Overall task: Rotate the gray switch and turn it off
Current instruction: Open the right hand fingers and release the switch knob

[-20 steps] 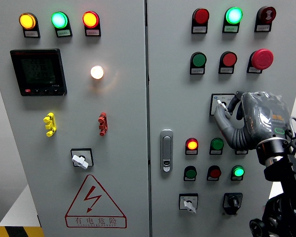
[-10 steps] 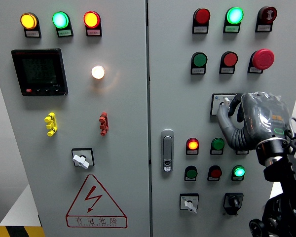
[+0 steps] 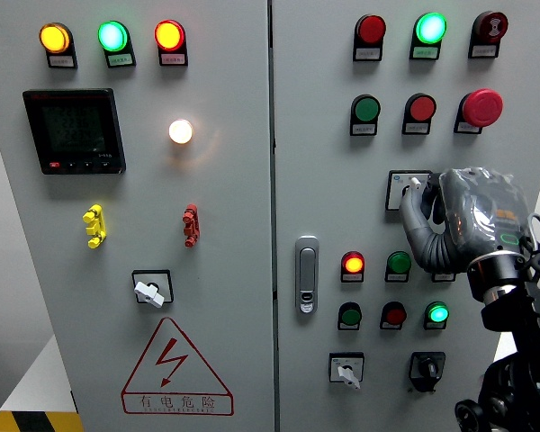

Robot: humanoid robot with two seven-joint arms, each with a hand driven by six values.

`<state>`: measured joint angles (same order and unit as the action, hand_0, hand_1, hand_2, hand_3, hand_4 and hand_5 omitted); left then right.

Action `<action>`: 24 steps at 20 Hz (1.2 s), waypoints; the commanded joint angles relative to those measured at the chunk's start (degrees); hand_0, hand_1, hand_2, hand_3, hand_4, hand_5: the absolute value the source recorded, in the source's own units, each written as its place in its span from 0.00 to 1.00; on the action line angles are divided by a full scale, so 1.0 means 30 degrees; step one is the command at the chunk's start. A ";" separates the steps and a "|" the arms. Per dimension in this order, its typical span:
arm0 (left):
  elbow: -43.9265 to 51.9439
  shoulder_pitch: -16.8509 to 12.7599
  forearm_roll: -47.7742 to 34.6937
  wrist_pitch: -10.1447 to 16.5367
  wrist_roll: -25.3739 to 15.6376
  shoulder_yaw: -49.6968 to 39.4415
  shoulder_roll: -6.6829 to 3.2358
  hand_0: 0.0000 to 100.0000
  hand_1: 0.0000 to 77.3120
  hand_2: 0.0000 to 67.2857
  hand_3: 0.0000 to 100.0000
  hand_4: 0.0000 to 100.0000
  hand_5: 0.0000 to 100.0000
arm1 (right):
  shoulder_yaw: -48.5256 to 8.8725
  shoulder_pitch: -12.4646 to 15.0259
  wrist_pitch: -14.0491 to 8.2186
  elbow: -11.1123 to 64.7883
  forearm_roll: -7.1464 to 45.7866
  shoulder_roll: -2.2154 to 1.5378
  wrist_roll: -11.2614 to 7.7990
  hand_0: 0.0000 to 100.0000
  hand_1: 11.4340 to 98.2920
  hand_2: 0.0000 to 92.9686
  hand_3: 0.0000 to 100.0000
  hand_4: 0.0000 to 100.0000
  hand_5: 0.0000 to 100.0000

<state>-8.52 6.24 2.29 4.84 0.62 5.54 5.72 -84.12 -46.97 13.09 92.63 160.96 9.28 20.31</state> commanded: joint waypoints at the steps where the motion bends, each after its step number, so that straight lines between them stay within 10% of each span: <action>1: 0.0000 0.0000 0.0000 -0.0001 0.0000 0.0000 -0.0002 0.34 0.00 0.18 0.22 0.12 0.12 | 0.0001 0.0012 0.0003 0.0002 0.0020 0.0013 -0.0001 0.00 0.12 0.68 0.83 0.88 0.97; 24: 0.0000 0.0000 0.0000 -0.0001 0.0000 0.0000 -0.0002 0.34 0.00 0.18 0.22 0.12 0.12 | -0.0262 0.0714 0.0003 0.0880 0.0049 -0.0074 -0.0030 0.00 0.16 0.63 0.82 0.88 0.96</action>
<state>-8.53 6.24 2.29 4.84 0.62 5.54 5.72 -84.74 -45.28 13.18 94.74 161.09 9.14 20.21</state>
